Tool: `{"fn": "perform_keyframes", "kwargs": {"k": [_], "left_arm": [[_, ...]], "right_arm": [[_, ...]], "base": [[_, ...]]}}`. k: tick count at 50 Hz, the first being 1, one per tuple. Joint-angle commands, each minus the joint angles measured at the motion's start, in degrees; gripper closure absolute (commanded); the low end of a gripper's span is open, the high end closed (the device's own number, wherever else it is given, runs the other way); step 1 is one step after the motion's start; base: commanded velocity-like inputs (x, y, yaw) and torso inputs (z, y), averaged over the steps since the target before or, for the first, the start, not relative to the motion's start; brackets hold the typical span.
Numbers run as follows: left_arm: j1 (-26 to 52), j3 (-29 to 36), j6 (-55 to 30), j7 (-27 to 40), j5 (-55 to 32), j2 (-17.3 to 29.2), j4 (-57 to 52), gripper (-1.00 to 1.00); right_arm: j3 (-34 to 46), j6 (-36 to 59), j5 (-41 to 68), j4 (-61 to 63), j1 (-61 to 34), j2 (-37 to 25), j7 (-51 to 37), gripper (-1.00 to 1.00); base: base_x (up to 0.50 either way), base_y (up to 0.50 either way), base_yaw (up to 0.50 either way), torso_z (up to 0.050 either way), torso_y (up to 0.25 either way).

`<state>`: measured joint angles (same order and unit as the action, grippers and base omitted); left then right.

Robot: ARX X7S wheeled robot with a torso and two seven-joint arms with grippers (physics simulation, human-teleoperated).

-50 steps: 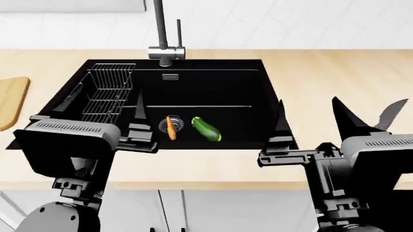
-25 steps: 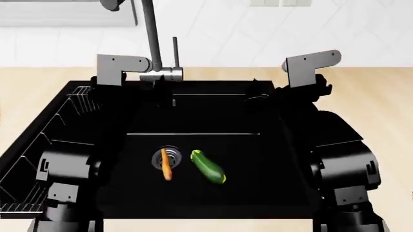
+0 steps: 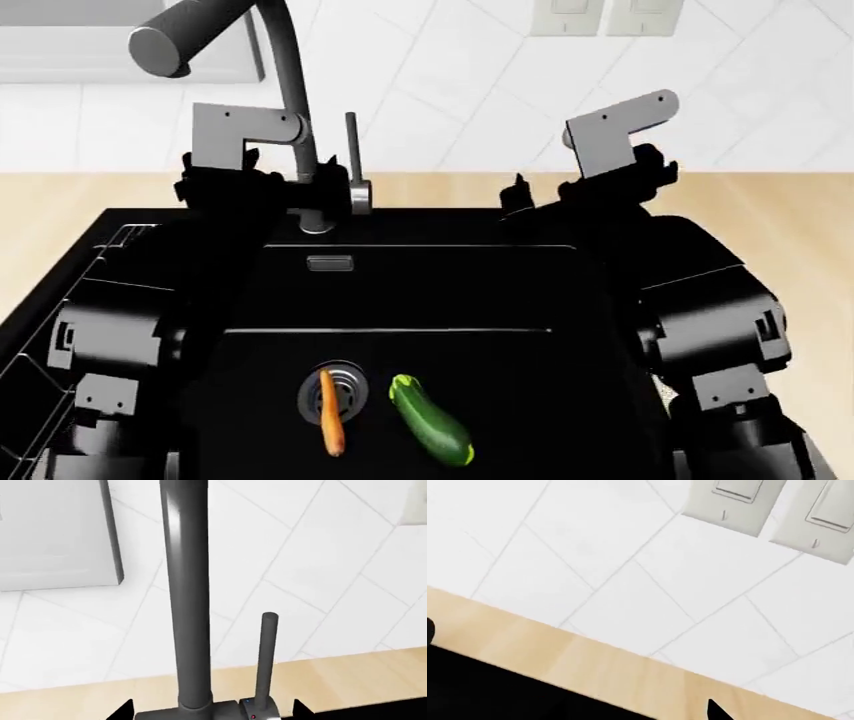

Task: Pick the vegetables from the sink and place them on the cutting board.

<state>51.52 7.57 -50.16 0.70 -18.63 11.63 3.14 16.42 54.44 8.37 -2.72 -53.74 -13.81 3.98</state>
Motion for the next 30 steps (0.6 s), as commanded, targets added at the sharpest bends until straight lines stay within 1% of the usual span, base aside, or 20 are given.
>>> {"fn": "perform_keyframes", "kwargs": {"k": [1,3,5,6,8,10,11,12,14,15,19,22,25,30], "left_arm": [[-5.2,-2.7,-19.3,0.9,-7.9,4.3,-24.6,-1.0],[-6.2,-7.1,-29.2,2.2,-11.9,4.3,-32.4,-1.0],[-5.9,-11.5,-37.5,3.1,-14.9,3.2,-36.6,-1.0],[-5.8,-12.9,-39.8,6.0,-19.5,3.9,-37.4,-1.0],[-5.6,-13.9,-39.8,22.3,-36.7,8.7,-35.5,-1.0],[-5.0,-13.7,-39.7,39.5,-53.9,12.5,-32.6,-1.0],[-5.3,-12.7,-39.2,48.1,-62.5,14.3,-31.5,-1.0],[-5.8,-11.0,-37.6,55.8,-71.1,16.4,-31.3,-1.0],[-6.6,-7.6,-33.8,63.6,-88.3,20.2,-32.4,-1.0],[-6.9,-6.5,-31.9,66.2,-94.4,21.8,-33.3,-1.0],[-8.0,-3.0,-25.3,73.8,-104.3,26.2,-38.0,-1.0],[-8.1,-0.2,-22.8,77.0,-107.6,27.1,-40.6,-1.0],[-8.5,1.7,-21.6,78.4,-108.5,27.2,-41.7,-1.0],[-9.7,3.7,-21.9,78.6,-106.9,26.4,-40.6,-1.0]], "right_arm": [[7.1,20.1,2.8,24.0,0.6,-9.7,6.8,-1.0],[8.2,28.3,5.0,33.1,1.0,-13.6,9.0,-1.0],[8.0,35.4,7.6,40.1,0.2,-16.3,10.1,-1.0],[7.1,35.5,15.2,40.7,-0.6,-19.0,5.6,-1.0],[6.2,35.5,32.4,38.7,-5.9,-25.4,-11.6,-1.0],[8.1,35.4,49.6,36.7,-10.8,-28.6,-28.8,-1.0],[9.4,35.4,58.1,36.2,-12.9,-29.8,-35.2,-1.0],[10.7,35.3,66.7,35.7,-15.0,-30.7,-39.6,-1.0],[13.4,34.6,83.9,35.0,-18.6,-32.2,-46.6,-1.0],[15.1,34.1,92.0,34.9,-19.8,-32.8,-49.3,-1.0],[21.9,31.7,103.7,35.8,-23.5,-35.1,-57.3,-1.0],[25.9,30.0,108.7,37.3,-25.2,-35.6,-61.2,-1.0],[27.9,28.7,110.8,38.9,-25.0,-35.5,-63.0,-1.0],[29.0,28.2,110.7,39.6,-24.2,-34.8,-63.1,-1.0]], "base": [[0.5,0.0,0.0,0.0,0.0],[0.5,0.0,0.0,0.0,0.0],[0.5,0.0,0.0,0.0,0.0],[0.5,0.0,0.0,0.0,0.0],[0.25,0.0,0.0,0.0,0.0],[0.0,0.0,0.0,0.0,0.0],[0.0,0.0,0.0,0.0,0.0],[0.0,0.0,0.0,0.0,0.0],[0.0,0.0,0.0,0.0,0.0],[0.0,0.0,0.0,0.0,0.0],[0.0,0.0,0.0,0.0,0.0],[0.0,0.0,0.0,0.0,0.0],[0.0,0.0,0.0,0.0,0.0],[0.0,0.0,0.0,0.0,0.0]]}}
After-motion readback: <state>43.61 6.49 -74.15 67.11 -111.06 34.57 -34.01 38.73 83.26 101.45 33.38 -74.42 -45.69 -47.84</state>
